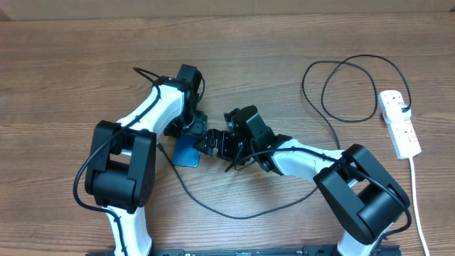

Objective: Plug charger to phone and switch on socket

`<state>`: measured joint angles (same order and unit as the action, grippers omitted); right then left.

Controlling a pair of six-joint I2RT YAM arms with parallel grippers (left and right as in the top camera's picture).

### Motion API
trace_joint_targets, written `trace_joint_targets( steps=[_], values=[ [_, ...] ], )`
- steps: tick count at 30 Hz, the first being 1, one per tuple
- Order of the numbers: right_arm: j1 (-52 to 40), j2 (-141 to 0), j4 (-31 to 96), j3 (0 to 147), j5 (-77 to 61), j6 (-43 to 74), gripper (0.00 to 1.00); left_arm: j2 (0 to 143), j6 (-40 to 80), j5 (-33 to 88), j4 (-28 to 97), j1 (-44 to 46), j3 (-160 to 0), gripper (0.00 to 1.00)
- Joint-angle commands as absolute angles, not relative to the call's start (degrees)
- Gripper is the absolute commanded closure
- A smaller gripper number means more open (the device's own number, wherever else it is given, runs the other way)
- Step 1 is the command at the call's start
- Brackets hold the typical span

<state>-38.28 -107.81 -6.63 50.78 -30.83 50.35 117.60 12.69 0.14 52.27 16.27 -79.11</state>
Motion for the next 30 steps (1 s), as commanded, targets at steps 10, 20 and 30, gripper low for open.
trace_joint_targets(
  steps=[10,20,30],
  values=[
    [-39.44,-112.84,-8.16,49.80,-28.01,51.05,0.00,122.93,6.46,5.76,55.46,14.50,-75.55,0.36],
    [-40.58,-116.18,-14.90,49.80,-33.47,51.20,0.00,122.93,3.60,12.78,55.46,11.20,-75.55,0.32],
    [-43.97,-118.04,-18.83,49.82,-25.87,55.86,0.00,122.93,1.63,16.82,56.45,10.46,-75.53,0.32]
  ],
)
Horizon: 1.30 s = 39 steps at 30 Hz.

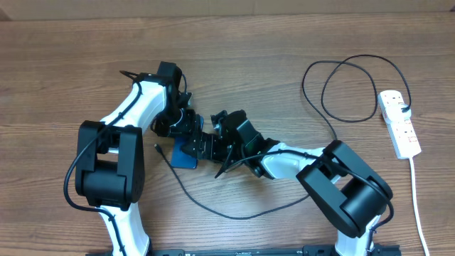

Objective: Plug charger to phone and switch on socket

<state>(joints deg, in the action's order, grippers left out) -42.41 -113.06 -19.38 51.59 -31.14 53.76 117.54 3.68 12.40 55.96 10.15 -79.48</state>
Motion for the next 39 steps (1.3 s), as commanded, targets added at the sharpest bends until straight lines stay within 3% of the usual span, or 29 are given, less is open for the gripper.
trace_joint_targets(
  steps=[1,10,12,16,21,26,31,33,39],
  values=[
    [-44.31,-119.07,-20.71,49.87,-25.89,56.80,0.00,122.93,1.65,16.93,56.55,10.46,-75.53,0.33],
    [-44.62,-123.68,-29.69,49.95,-25.04,60.05,0.03,122.93,1.67,18.31,57.65,10.52,-75.53,0.33],
    [-44.69,-123.68,-31.20,49.95,-24.05,60.05,0.11,122.93,1.65,19.03,57.91,10.52,-75.53,0.34],
    [-45.04,-123.68,-32.08,49.95,-20.12,60.03,0.39,122.93,1.67,19.75,58.06,10.52,-75.53,0.34],
    [-45.06,-123.68,-32.05,49.95,-20.16,59.99,0.67,122.93,1.67,19.75,58.04,10.52,-75.53,0.32],
    [-45.04,-123.68,-32.08,49.95,-20.21,59.99,0.76,122.93,1.67,19.75,58.00,10.52,-75.53,0.23],
    [-44.93,-123.68,-32.12,49.95,-21.54,60.01,0.91,122.93,1.67,19.77,57.56,10.52,-75.53,0.00],
    [-44.56,-123.68,-32.16,49.95,-22.44,60.03,0.96,122.93,1.69,19.79,57.41,10.52,-75.53,0.00],
    [-40.86,-123.44,-34.00,49.95,-31.29,59.96,0.96,122.87,1.67,20.27,57.43,10.44,-75.83,0.00]
  ],
)
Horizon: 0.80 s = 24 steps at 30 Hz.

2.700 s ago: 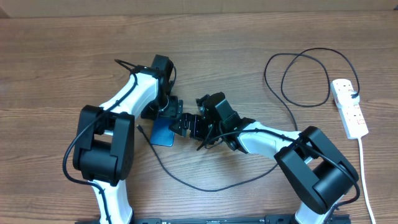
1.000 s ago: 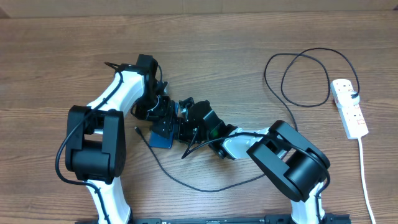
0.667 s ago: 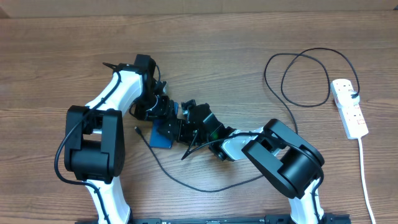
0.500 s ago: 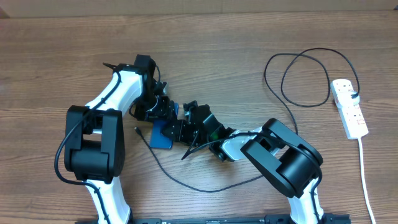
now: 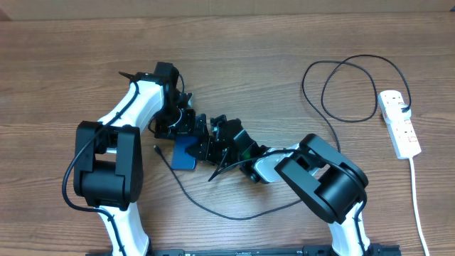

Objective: Plug charger to phone and switch on socket

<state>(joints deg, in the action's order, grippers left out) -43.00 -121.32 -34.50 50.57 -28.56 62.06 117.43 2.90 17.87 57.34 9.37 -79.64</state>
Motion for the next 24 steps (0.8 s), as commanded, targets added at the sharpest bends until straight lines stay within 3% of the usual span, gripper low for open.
trace_joint_targets(
  steps=[1,9,24],
  values=[
    [-40.05,-123.24,-33.82,49.95,-32.56,59.96,0.96,122.87,1.67,21.30,57.43,10.39,-76.31,0.00],
    [-36.95,-117.54,-26.83,49.95,-36.12,54.24,0.96,122.54,2.79,28.58,60.38,10.39,-84.82,0.00],
    [-30.61,-97.43,4.29,52.58,-29.23,39.94,0.96,122.21,3.05,45.12,64.64,10.39,-95.00,0.00]
  ],
)
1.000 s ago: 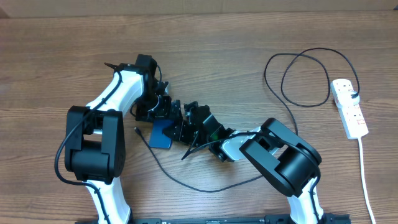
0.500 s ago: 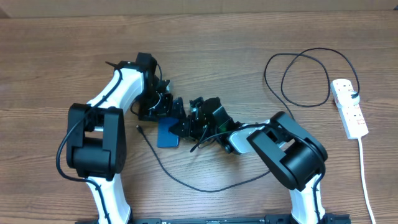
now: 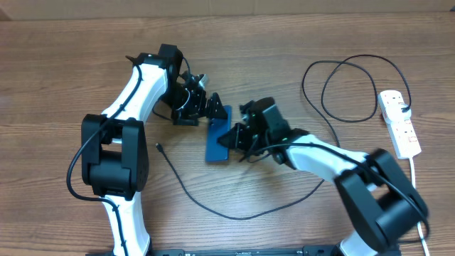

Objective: Plug charger to phone and switch on socket
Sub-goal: 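Lift the phone on edge with the right gripper, left gripper releasing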

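The blue phone [image 3: 216,144] lies on the wooden table [image 3: 64,64], long side nearly upright in the overhead view. My right gripper [image 3: 232,135] is at the phone's right edge and looks shut on it. Just above the phone's top end, my left gripper [image 3: 208,105] has its fingers spread and holds nothing. The free plug of the black charger cable [image 3: 158,147] lies on the table left of the phone, away from both grippers. At the far right sits the white socket strip [image 3: 399,124], with the cable plugged into its upper end.
The black cable [image 3: 234,215] sweeps below the phone, passes under my right arm and coils in loops [image 3: 348,89] before reaching the strip. A white lead [image 3: 419,206] runs from the strip to the table's front edge.
The phone has shifted right and turned more upright, along with my right gripper. My left gripper has come off the phone and now sits just above its top end.
Both grippers were crowded around the phone at the table's centre-left, with the cable plug lying just left of it. They stayed there at each earlier moment, shifting slightly left. Now the phone sits farther right at my right gripper and the plug lies alone.
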`<state>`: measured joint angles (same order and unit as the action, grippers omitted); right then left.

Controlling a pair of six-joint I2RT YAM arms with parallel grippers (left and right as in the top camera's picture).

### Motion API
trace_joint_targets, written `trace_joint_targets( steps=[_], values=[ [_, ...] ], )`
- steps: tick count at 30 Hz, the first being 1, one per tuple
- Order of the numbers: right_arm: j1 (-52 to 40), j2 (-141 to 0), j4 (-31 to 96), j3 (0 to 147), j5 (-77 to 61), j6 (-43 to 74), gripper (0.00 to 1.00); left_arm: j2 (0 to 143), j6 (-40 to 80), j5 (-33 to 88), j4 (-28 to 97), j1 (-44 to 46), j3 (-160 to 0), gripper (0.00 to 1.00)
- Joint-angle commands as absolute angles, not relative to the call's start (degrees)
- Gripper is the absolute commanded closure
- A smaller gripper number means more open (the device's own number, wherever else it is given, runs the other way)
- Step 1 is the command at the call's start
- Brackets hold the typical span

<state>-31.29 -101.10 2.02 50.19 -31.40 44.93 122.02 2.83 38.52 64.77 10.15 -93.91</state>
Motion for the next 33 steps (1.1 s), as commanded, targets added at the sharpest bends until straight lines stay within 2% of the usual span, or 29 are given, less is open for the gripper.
trace_joint_targets(
  steps=[1,6,14,21,26,33],
  values=[
    [-30.61,-96.86,7.49,53.87,-28.10,38.61,0.96,122.21,4.23,45.01,64.36,10.41,-95.00,0.00],
    [-31.31,-96.49,17.04,59.05,-26.35,34.13,0.96,122.21,6.87,44.47,61.43,10.41,-95.00,0.00],
    [-30.65,-96.49,20.38,60.25,-26.61,32.23,0.96,122.21,3.90,50.98,59.99,10.52,-95.00,0.00],
    [-28.58,-96.49,21.58,62.33,-34.30,29.89,0.96,122.21,-0.25,58.43,60.27,10.52,-94.98,0.00],
    [-25.85,-96.42,23.20,62.74,-38.09,29.47,0.96,122.21,-1.37,58.98,60.90,10.50,-94.98,0.00],
    [-24.25,-96.31,37.74,68.10,-31.90,21.23,0.96,122.21,-1.28,58.96,61.69,10.50,-94.98,0.00]
  ],
)
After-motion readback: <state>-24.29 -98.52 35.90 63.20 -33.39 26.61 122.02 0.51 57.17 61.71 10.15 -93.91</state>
